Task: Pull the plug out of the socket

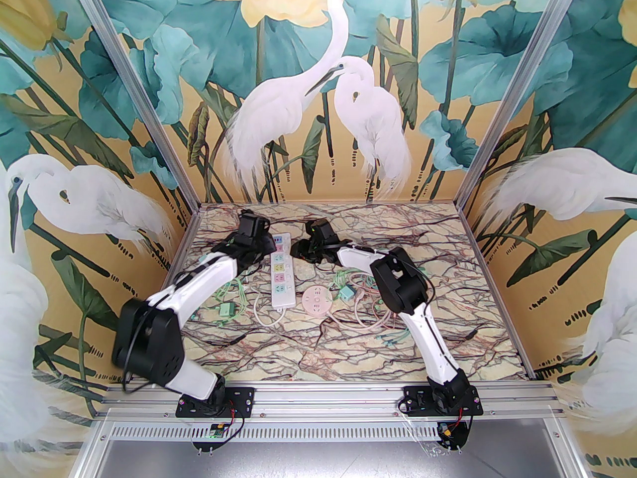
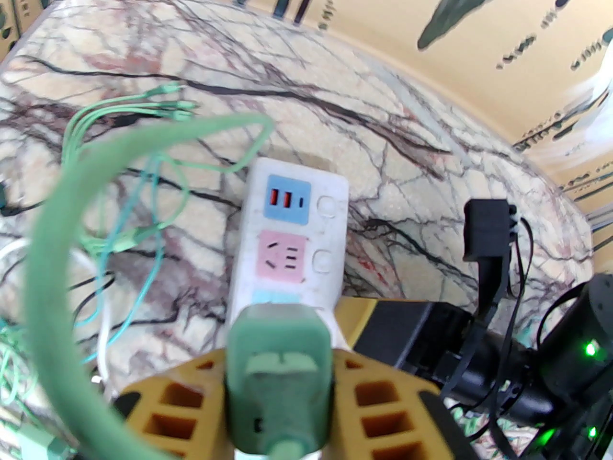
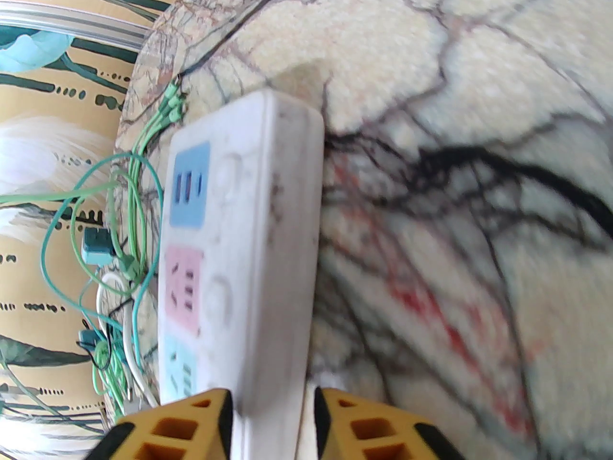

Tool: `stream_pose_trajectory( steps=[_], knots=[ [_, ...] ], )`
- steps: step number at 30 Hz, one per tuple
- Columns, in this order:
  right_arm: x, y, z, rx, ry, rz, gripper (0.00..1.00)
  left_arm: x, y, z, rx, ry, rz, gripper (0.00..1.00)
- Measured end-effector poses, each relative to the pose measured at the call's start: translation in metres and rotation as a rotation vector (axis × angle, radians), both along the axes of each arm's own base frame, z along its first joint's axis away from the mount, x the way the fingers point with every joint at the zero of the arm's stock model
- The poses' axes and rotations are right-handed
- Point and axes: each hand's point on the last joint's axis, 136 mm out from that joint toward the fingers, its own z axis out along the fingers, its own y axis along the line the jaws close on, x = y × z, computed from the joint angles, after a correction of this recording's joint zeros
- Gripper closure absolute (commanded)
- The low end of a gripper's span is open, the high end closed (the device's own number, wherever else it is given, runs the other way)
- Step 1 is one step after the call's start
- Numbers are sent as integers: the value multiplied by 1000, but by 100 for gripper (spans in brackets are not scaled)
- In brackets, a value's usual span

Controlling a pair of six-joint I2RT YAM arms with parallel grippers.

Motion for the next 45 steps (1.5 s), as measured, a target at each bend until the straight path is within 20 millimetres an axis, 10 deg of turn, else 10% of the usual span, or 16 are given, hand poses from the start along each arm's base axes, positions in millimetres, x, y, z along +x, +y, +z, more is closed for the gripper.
stream_pose_trajectory(
  steps=[14,22,36,42,45],
  knots=[
    [-38,-35,155,33,-286,-31,39,-111,109,-14,-192,-40,359,72],
    [-61,-87,142,-56,-307,-117,31,-166,136,-36,-194,-48,521,71],
    [-88,-142,153,-105,-375,-187,28,-194,191,-109,-168,180,840,67],
    [-88,-153,147,-135,-383,-201,27,-191,201,-133,-241,246,888,58],
    [-87,-156,143,-150,-385,-210,23,-188,197,-136,-267,256,874,37]
  ],
)
